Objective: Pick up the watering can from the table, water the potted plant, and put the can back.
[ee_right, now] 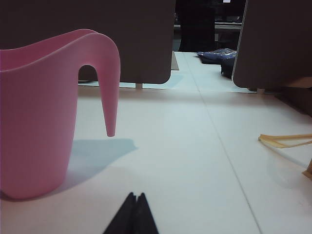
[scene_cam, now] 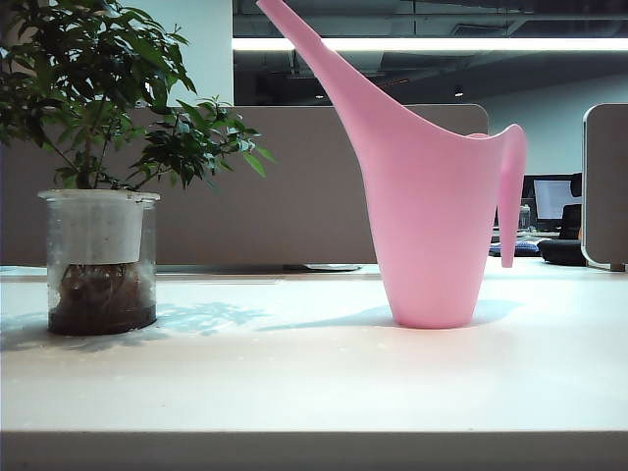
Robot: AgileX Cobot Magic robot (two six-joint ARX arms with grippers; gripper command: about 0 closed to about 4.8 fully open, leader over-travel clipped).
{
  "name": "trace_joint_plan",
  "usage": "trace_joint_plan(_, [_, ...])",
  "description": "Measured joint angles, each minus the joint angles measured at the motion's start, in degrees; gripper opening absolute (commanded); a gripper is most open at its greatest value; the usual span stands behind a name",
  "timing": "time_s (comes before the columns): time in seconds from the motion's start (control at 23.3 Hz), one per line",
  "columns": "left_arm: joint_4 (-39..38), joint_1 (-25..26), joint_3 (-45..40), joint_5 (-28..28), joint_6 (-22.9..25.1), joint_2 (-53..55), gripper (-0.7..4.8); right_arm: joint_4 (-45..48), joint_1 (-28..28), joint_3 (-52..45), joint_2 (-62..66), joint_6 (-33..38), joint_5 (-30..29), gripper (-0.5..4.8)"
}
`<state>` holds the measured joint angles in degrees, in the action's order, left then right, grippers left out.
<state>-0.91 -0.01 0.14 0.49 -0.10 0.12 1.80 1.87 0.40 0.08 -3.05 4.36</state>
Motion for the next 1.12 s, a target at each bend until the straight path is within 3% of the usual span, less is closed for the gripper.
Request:
trace_joint_plan(0.43, [0.0,0.0,0.02,0.0,-0.17,0.0,-0.05,0.07,0.0,0.0,0.0,0.02,0.0,-0.06])
trace_joint_plan(0.6, [-0.98,0.0,2.8,0.96,-3.93,0.02,-0.05,0.46,0.07,1.25,0.02,2.6,0.04,-0.06])
trace_joint_plan(0.73, [-1.97,0.0,8.37,2.64,-4.79,0.17,-0.05,3.17,0.09,6.62,0.2,4.35,2.84,-0.06])
trace_joint_plan(0.86, [-1.36,0.0,19.28,3.02,-4.57,7.04,-0.05,5.7,-0.28,17.2,2.71,4.72,9.62,-0.06])
trace_joint_plan(1.12, [-4.17,0.0,31.74,3.04,-4.48,20.24,-0.05,1.01,-0.39,28.04,16.09,4.63,6.16,-0.06])
